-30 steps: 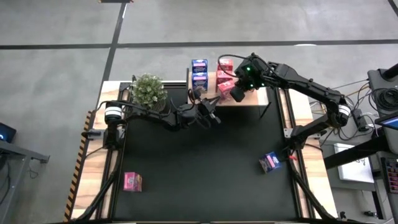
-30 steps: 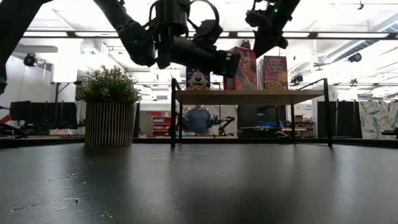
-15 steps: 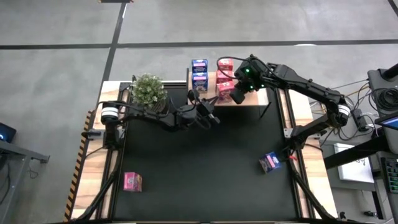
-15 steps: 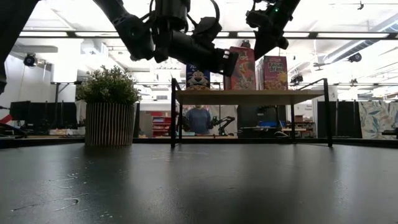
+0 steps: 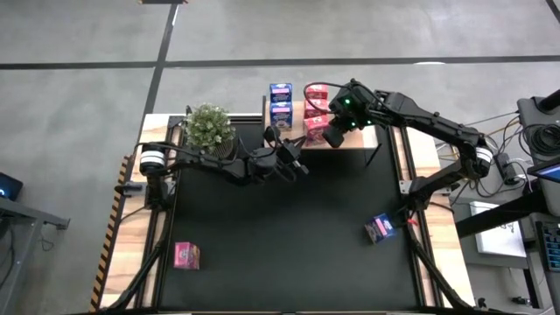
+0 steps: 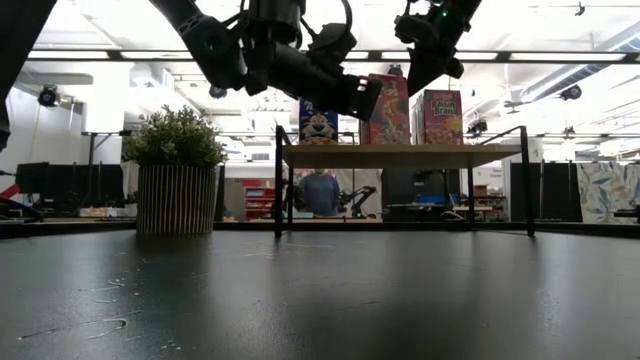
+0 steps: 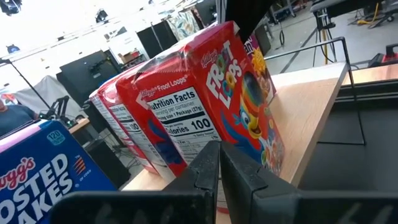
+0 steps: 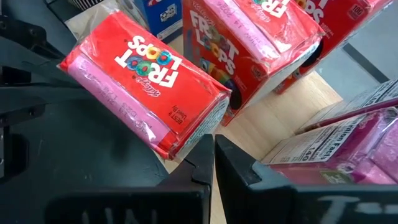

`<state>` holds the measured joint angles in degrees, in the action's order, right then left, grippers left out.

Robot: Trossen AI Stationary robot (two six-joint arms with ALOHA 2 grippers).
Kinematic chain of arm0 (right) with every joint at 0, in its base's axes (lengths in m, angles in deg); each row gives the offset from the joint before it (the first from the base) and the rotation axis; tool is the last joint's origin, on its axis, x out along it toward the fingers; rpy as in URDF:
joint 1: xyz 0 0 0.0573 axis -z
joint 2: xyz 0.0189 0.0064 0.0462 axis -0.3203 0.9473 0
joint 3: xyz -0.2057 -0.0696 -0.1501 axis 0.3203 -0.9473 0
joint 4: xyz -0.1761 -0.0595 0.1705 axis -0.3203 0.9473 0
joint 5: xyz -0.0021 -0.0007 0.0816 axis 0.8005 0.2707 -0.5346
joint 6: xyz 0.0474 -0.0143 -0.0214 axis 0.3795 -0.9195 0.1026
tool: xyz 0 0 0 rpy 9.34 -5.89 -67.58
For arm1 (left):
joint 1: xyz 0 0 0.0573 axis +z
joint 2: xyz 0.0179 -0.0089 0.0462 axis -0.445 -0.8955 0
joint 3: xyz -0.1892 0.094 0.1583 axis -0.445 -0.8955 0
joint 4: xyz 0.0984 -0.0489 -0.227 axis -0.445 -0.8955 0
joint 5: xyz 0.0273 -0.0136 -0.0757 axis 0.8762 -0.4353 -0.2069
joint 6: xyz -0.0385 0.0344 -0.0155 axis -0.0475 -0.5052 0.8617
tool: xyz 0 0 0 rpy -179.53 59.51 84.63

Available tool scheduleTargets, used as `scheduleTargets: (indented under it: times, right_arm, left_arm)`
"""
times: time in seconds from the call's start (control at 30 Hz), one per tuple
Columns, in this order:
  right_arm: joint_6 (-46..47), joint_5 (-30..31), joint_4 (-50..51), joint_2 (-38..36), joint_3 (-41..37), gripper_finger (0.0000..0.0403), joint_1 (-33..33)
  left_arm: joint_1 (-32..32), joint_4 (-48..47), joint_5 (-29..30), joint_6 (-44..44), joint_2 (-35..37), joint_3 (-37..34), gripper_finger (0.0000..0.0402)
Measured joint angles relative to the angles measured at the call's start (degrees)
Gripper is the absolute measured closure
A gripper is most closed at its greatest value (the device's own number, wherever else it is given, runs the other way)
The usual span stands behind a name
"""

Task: Stack cereal on shelf
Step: Put the red cereal box on the shelf and align it with the other red cereal boxes on the shelf

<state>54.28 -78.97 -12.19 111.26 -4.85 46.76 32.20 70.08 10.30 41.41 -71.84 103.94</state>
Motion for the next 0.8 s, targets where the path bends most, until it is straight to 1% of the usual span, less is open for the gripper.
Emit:
scheduleTargets:
  times: [0.6,0.73,0.8]
  right_arm:
    - [1.4,-0.04,2.56,0.0,0.0,0.0394,-0.11]
    - [1.33,-0.04,2.56,0.0,0.0,0.0394,-0.11]
    - [1.3,-0.04,2.56,0.0,0.0,0.0394,-0.11]
  left_arm:
    - [0.0,-0.25,0.19,0.0,0.0,0.02,0.0401]
    - [0.0,-0.42,3.6,-1.1,0.0,0.02,0.0401]
    - [0.0,-0.47,4.35,-2.17,0.0,0.02,0.0401]
